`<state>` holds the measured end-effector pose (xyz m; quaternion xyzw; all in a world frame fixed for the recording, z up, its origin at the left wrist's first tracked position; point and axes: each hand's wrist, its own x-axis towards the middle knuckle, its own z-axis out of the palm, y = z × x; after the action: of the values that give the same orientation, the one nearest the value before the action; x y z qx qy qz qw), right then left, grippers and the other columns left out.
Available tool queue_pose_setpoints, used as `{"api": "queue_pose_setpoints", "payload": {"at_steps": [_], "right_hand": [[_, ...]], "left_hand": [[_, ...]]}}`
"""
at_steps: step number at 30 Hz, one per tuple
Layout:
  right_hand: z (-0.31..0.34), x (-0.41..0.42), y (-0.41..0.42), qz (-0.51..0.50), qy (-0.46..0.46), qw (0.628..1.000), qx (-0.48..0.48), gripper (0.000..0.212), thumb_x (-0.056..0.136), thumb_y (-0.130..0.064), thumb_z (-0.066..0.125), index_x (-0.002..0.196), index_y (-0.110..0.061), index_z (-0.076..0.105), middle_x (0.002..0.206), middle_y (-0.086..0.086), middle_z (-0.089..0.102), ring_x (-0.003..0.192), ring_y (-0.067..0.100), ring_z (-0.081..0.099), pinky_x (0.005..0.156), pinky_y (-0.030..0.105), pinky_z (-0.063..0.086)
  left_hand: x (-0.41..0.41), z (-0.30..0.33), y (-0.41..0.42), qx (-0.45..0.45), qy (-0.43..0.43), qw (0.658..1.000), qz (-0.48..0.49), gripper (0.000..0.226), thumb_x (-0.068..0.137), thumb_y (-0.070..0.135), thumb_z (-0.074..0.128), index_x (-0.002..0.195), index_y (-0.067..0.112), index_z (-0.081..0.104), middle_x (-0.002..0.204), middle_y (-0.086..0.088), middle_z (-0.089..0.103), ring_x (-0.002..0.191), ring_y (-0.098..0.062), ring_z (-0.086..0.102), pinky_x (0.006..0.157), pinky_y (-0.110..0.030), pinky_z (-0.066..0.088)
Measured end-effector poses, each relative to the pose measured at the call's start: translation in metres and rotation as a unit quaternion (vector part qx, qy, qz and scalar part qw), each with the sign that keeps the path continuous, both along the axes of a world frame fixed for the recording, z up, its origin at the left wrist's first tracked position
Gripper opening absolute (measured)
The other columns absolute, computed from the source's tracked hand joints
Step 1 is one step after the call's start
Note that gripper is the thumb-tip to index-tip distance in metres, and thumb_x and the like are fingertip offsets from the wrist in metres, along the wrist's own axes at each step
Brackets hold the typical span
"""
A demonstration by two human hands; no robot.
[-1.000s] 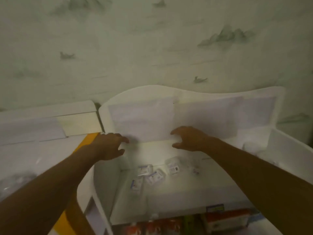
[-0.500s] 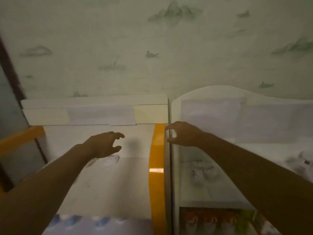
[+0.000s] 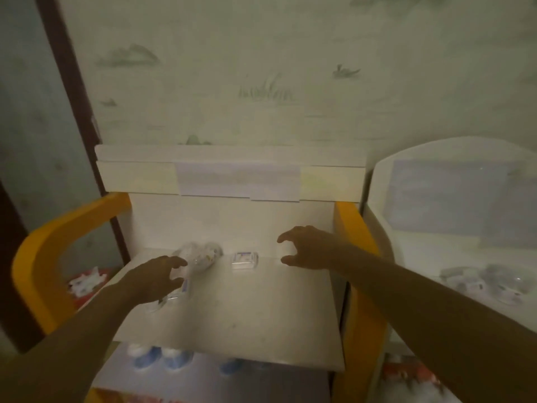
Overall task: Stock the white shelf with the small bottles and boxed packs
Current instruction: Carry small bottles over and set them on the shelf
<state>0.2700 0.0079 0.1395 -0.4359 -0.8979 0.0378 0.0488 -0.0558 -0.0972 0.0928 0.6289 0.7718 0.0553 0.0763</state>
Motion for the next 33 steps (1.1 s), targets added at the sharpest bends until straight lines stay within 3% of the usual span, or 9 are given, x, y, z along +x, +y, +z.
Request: {"api": "queue_pose_setpoints", "payload": {"at_steps": [13,20,27,30,33], "right_hand": [[-0.059,-0.112,0.098,0.050,-0.004,0.995,-0.088,0.057,0.089,-0.046,0.060,0.140,-0.026,0.044,0.142,0.002,0.050,0.129,0.023,0.047,0.107,0.038,0.039],[-0.109,-0.137,0.130,0.032,-0.017,0.992,-0.124,0.064,0.082,-0.046,0.067,0.139,-0.024,0.046,0.134,0.006,0.054,0.121,0.029,0.053,0.098,0.041,0.047],[-0.150,-0.164,0.153,-0.004,-0.039,0.991,-0.130,0.075,0.081,-0.045,0.067,0.146,-0.024,0.036,0.153,0.005,0.034,0.139,0.029,0.033,0.112,0.044,0.034],[-0.162,-0.171,0.153,-0.028,-0.047,0.990,-0.130,0.074,0.079,-0.038,0.066,0.145,-0.026,0.035,0.155,0.002,0.030,0.139,0.031,0.026,0.111,0.043,0.031],[-0.169,-0.174,0.152,-0.058,-0.026,0.992,-0.111,0.068,0.076,-0.035,0.067,0.137,-0.027,0.041,0.147,0.001,0.038,0.133,0.032,0.032,0.106,0.041,0.035]], "left_hand": [[-0.044,-0.021,0.048,-0.042,0.045,0.998,0.002,0.051,0.092,0.039,0.058,0.140,0.031,0.042,0.143,0.002,0.047,0.125,-0.015,0.049,0.100,-0.027,0.040],[-0.038,-0.050,0.093,-0.045,0.057,0.996,-0.043,0.066,0.089,0.042,0.059,0.147,0.034,0.027,0.156,0.004,0.027,0.130,-0.020,0.045,0.103,-0.036,0.043],[-0.058,-0.077,0.154,-0.016,0.011,0.998,-0.066,0.078,0.089,0.051,0.055,0.152,0.028,0.014,0.158,0.000,0.019,0.135,-0.025,0.040,0.107,-0.039,0.038],[-0.068,-0.089,0.167,-0.027,0.008,0.997,-0.067,0.082,0.088,0.057,0.053,0.152,0.027,0.013,0.158,-0.001,0.023,0.137,-0.025,0.037,0.110,-0.041,0.036],[-0.074,-0.096,0.175,-0.015,0.009,0.998,-0.063,0.082,0.083,0.063,0.056,0.148,0.028,0.021,0.150,-0.005,0.036,0.130,-0.027,0.044,0.105,-0.043,0.041]]}}
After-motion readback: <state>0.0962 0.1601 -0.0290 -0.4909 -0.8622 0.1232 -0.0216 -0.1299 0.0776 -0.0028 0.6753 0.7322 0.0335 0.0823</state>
